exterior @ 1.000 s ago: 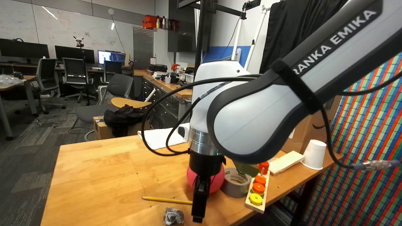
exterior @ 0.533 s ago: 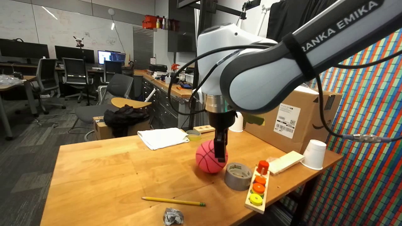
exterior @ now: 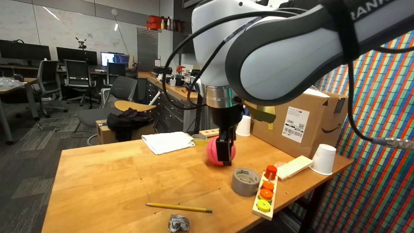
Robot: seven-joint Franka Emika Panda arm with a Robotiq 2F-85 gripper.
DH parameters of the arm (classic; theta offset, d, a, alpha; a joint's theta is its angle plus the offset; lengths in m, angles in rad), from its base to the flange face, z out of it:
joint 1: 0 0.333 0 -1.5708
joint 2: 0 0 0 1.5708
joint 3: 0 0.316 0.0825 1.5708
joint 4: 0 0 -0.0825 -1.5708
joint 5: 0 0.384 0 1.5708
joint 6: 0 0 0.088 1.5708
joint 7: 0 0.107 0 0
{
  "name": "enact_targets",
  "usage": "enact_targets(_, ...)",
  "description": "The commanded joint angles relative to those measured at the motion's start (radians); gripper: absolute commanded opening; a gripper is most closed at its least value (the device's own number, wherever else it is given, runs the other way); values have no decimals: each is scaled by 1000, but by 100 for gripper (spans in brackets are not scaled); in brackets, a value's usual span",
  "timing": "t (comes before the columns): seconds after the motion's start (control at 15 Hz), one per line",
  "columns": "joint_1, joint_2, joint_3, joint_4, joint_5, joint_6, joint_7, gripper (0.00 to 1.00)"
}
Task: Move the basketball to the right.
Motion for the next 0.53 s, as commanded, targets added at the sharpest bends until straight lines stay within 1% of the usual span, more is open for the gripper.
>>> enact_targets(0.0,69,4,41,-14,112,70,12,100)
enact_targets(0.2,104,26,73,-2,157,102,11,100)
enact_targets(0.47,121,38,85,11,185,134,2,100)
